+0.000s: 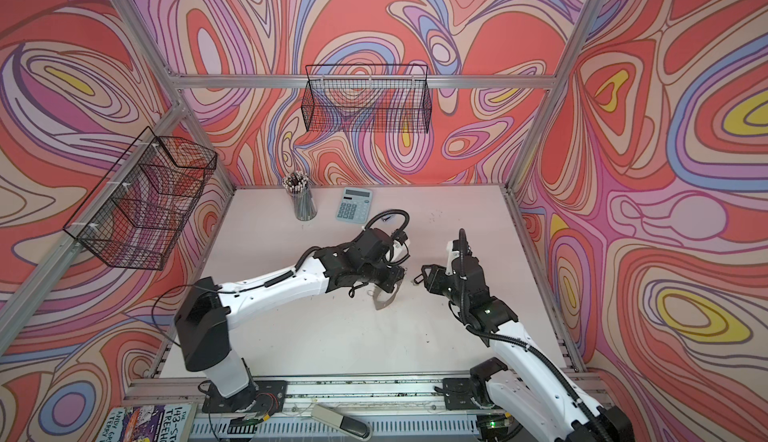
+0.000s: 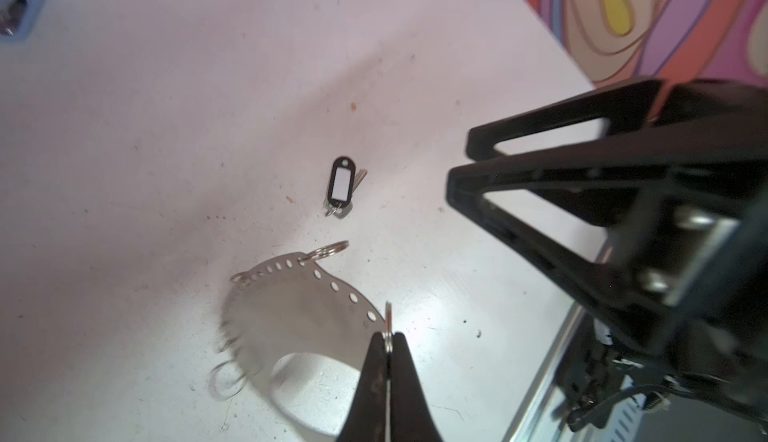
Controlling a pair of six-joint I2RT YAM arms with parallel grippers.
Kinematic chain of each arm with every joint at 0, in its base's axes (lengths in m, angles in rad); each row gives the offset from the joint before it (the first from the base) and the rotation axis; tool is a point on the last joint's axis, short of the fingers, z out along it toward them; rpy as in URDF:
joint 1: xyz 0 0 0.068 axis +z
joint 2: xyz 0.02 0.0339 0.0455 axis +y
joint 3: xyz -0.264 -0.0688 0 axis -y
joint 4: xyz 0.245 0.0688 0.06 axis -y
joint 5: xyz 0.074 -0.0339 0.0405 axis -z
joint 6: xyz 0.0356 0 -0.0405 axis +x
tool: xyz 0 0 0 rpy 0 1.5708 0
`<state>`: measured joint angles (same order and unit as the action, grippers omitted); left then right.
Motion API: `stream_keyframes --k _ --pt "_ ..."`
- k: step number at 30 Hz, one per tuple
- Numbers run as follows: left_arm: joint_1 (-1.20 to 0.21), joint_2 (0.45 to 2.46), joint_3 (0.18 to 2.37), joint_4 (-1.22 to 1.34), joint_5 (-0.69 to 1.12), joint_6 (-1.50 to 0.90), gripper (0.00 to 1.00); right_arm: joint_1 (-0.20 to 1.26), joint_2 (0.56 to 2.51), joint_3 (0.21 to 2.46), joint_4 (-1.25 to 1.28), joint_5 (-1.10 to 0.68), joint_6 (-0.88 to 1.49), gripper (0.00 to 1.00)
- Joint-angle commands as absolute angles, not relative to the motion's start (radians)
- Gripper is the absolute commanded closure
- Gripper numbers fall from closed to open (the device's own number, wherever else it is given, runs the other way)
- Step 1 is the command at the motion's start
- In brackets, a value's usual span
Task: Attach keys to a key ring
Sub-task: Pick up the keyring from the center of the table.
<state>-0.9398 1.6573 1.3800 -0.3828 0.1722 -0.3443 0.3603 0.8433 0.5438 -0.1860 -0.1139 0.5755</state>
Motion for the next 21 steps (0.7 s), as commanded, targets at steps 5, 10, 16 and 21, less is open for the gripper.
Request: stream_keyframes --k 5,10,16,21 --pt "-0.747 1.417 1.266 -0.29 0.481 -0.322 1.0 0.357 0.939 0.695 0.073 -0.397 0.54 0.5" --pt "-0.619 1.261 1.164 -0.197 0.612 -0.312 1.0 0.357 1.053 0.784 0.237 -0.496 0.579 0.53" --pt "-0.565 1.171 1.092 -0.094 0.534 -0.238 1.0 0.36 1.187 0.869 0.396 -0.588 0.617 0.54" --pt "-0.515 1.169 1.125 -0.069 0.609 -0.227 1.0 0.371 1.269 0.923 0.466 -0.626 0.618 0.55"
